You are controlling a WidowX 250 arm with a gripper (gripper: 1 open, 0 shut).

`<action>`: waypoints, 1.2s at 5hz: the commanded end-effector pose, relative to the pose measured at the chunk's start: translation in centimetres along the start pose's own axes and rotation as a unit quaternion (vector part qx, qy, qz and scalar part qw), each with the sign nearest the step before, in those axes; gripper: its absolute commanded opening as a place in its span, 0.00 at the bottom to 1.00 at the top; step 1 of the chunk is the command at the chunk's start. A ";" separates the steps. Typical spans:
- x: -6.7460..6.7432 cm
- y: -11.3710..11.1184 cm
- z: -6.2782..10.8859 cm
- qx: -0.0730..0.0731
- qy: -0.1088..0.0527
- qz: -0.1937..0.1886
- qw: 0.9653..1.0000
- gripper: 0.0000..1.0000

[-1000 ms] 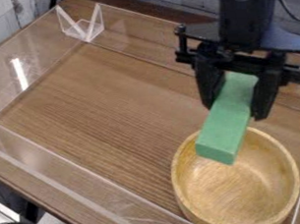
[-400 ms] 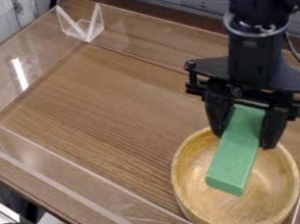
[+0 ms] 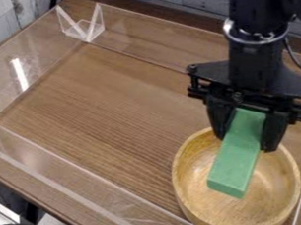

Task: Remove the green block from inside the brown bowl and put it on the table

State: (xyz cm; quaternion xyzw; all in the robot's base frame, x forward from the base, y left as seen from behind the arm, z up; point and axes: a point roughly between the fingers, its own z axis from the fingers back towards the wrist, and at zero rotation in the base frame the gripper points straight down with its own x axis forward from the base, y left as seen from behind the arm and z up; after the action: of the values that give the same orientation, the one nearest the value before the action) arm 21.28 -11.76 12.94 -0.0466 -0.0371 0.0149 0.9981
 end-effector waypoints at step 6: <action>4.4 8.1 8.2 0.001 -0.071 0.047 0.996 0.00</action>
State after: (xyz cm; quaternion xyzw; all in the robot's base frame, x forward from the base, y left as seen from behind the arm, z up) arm 24.35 -2.69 19.34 -0.0427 -0.0806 0.0724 0.9932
